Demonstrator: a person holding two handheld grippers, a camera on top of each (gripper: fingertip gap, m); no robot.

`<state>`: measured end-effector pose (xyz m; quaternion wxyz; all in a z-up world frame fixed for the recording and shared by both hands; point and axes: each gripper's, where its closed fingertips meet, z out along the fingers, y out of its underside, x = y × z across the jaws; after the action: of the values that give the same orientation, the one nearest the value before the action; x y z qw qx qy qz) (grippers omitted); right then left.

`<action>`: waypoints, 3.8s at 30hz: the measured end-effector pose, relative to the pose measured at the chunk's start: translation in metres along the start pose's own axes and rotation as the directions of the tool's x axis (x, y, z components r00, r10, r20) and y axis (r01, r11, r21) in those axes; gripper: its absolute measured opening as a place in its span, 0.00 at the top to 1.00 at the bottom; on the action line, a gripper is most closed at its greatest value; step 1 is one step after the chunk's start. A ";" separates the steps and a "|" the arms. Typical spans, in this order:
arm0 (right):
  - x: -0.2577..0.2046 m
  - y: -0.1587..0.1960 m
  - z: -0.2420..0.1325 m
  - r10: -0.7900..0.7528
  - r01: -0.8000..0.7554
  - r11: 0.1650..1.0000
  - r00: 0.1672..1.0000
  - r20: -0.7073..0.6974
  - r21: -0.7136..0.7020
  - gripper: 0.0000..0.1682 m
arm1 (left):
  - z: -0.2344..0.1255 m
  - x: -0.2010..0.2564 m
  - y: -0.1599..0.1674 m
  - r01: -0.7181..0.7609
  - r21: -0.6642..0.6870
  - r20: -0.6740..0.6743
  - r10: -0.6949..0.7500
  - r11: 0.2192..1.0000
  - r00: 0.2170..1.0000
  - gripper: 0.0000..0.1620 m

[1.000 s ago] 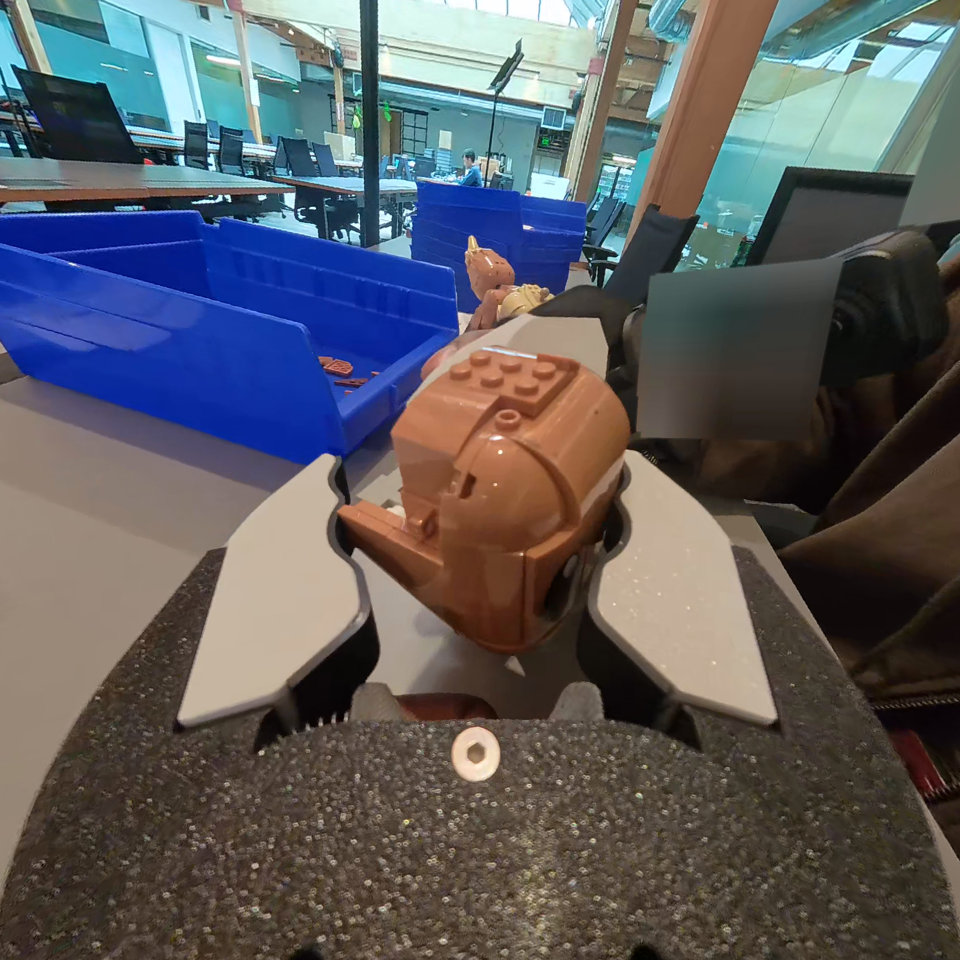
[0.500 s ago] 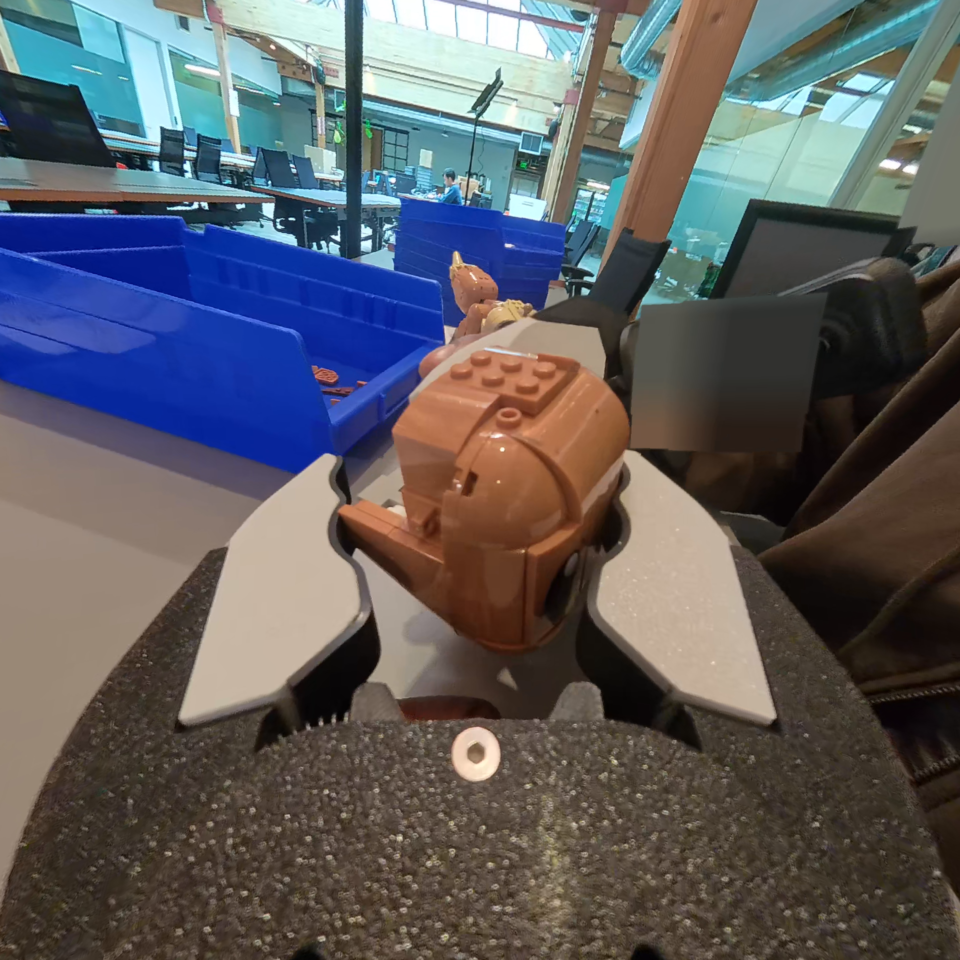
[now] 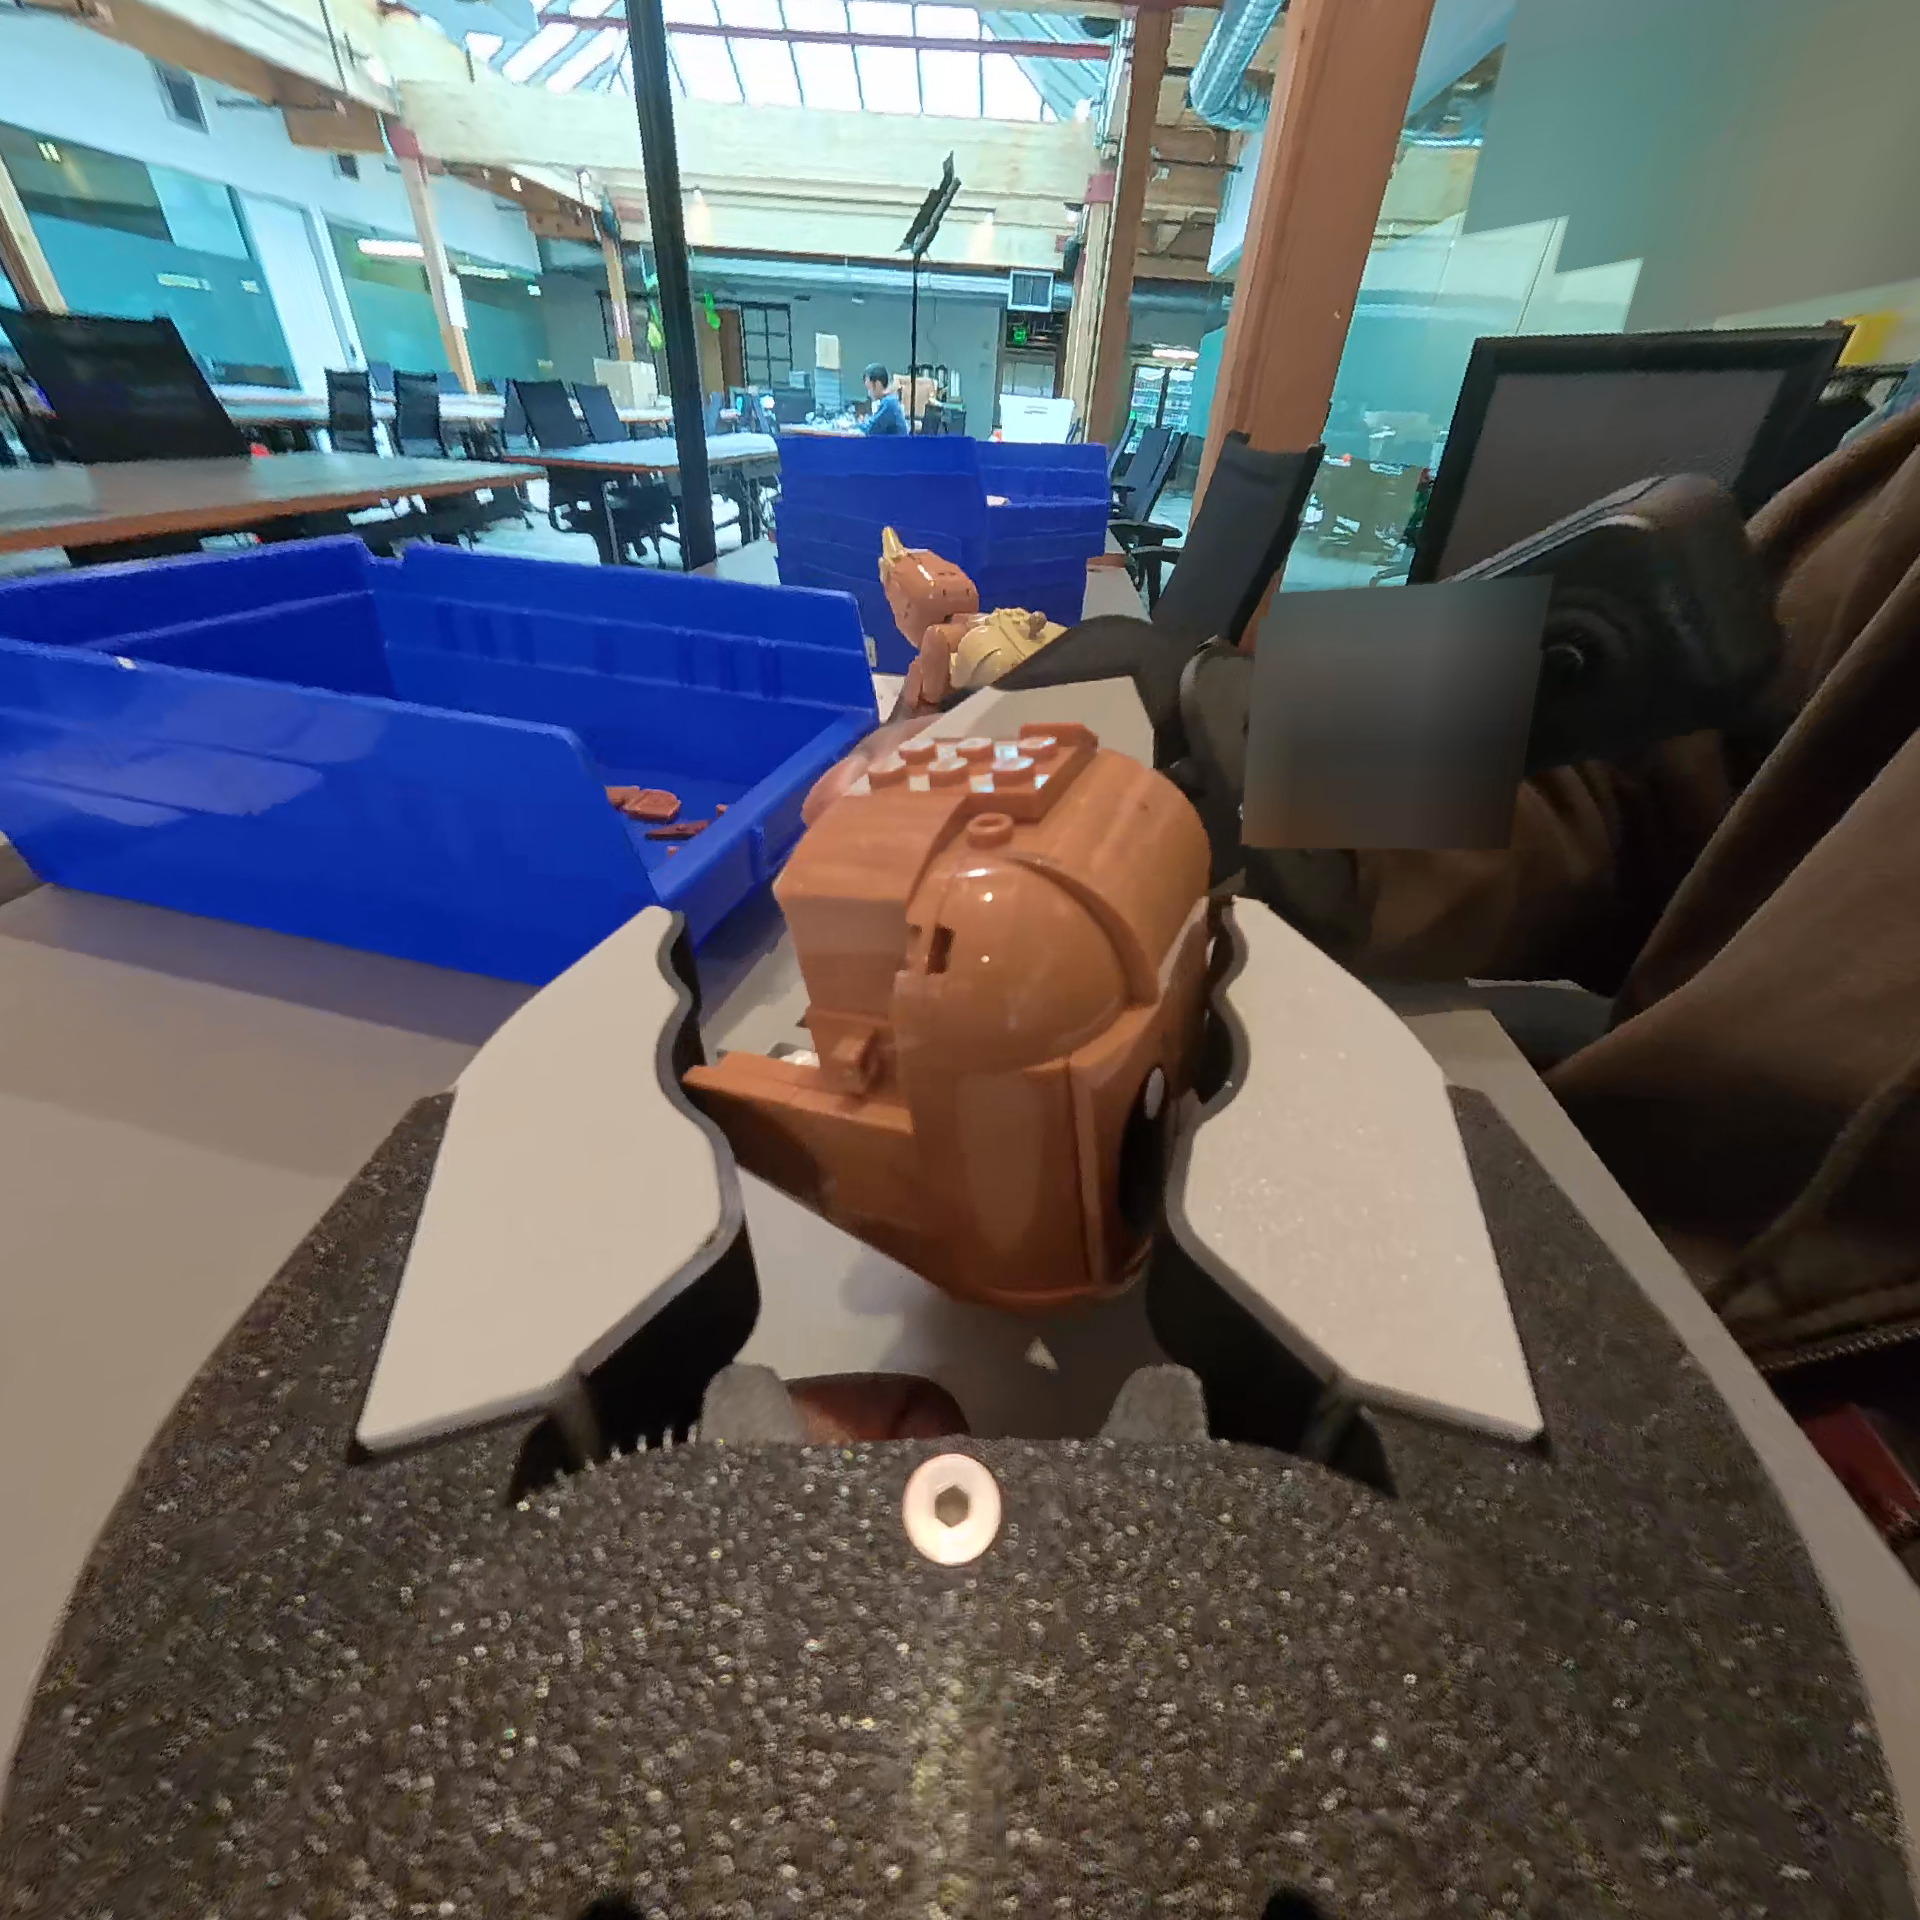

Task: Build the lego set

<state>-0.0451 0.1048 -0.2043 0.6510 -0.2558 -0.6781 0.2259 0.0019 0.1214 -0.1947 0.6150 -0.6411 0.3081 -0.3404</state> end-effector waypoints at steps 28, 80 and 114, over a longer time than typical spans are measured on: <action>-0.015 0.015 -0.001 -0.188 0.190 0.981 0.981 0.052 -0.037 0.63 | -0.016 0.010 -0.004 0.006 0.006 -0.102 -0.005 1.000 0.995 0.59; -0.052 0.086 -0.130 0.520 -0.281 0.679 0.836 0.174 -0.678 0.88 | -0.024 -0.011 -0.006 -0.108 0.064 0.063 0.104 0.992 0.993 0.66; -0.021 0.124 -0.095 0.456 -0.122 0.750 0.807 0.375 -0.650 0.86 | -0.021 -0.004 -0.001 -0.110 0.029 0.026 0.110 0.993 0.994 0.66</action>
<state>0.0565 0.1841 -0.2947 0.2870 -0.4835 -0.8110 0.1619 -0.0177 0.1126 -0.1934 0.6463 -0.6178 0.3300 -0.3027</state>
